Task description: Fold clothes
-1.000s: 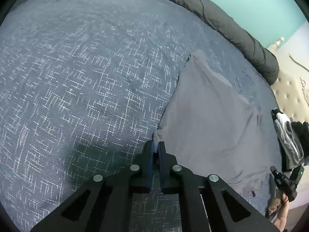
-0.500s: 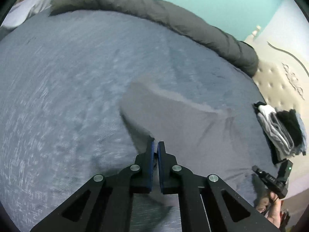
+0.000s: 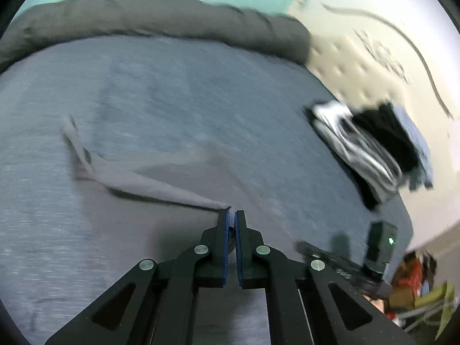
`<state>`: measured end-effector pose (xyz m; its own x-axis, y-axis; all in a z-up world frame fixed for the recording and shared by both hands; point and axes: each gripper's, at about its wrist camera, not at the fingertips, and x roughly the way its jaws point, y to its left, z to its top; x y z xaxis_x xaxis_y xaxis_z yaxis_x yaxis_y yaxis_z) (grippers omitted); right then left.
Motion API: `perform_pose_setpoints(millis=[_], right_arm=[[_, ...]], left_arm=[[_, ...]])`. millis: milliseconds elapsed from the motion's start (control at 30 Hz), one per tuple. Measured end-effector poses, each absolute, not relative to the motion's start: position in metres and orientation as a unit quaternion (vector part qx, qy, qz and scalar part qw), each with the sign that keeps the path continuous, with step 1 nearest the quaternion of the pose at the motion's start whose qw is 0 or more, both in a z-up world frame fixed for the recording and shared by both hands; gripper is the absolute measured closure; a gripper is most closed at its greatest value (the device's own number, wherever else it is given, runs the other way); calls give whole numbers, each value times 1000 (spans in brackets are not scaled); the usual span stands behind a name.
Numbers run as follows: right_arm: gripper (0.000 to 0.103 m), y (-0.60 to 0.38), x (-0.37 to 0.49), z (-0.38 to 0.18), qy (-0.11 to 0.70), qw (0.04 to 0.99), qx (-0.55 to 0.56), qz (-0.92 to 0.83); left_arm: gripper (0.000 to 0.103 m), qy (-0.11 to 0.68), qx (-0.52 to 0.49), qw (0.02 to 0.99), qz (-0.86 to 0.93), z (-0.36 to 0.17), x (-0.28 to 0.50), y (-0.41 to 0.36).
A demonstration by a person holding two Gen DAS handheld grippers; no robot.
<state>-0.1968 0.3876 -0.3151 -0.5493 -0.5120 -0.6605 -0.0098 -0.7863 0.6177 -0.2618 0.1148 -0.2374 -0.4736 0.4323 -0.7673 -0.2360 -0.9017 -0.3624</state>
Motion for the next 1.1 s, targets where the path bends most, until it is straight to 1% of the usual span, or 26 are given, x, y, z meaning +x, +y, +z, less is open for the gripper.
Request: perform_pose_setpoints(millis=[67, 167, 267, 333, 367, 400, 433, 467, 500, 533, 700, 833, 1100], right_arm=[[102, 392, -197, -316, -297, 153, 451, -828], [102, 395, -198, -314, -299, 155, 450, -827], [102, 395, -199, -314, -302, 156, 452, -825], [100, 398, -199, -314, -306, 146, 453, -824], [100, 400, -199, -313, -306, 134, 455, -826], [94, 404, -200, -312, -309, 126, 454, -826], [91, 408, -199, -311, -317, 125, 449, -826], [83, 411, -199, -309, -326, 129, 441, -826], [77, 412, -199, -306, -333, 133, 434, -826], [76, 412, -199, -303, -336, 139, 428, -827], [76, 394, -211, -293, -319, 182, 430, -825], [76, 376, -225, -294, -282, 194, 448, -826], [76, 362, -236, -315, -241, 177, 494, -817]], left_arm=[[99, -79, -488, 213, 843, -254, -262, 150], [99, -71, -513, 227, 825, -281, -258, 186], [99, -63, -524, 234, 816, -298, -255, 206], [98, -62, -531, 237, 811, -307, -254, 217], [93, -71, -533, 235, 810, -307, -254, 213], [91, -80, -534, 234, 809, -307, -253, 209], [82, -85, -529, 234, 811, -304, -252, 204], [68, -88, -522, 231, 816, -299, -249, 196], [61, -91, -516, 225, 821, -296, -246, 187], [55, -95, -512, 215, 827, -294, -241, 175], [55, -113, -490, 160, 849, -285, -217, 112], [55, -119, -493, 123, 853, -298, -192, 70], [54, -119, -491, 91, 858, -327, -164, 40]])
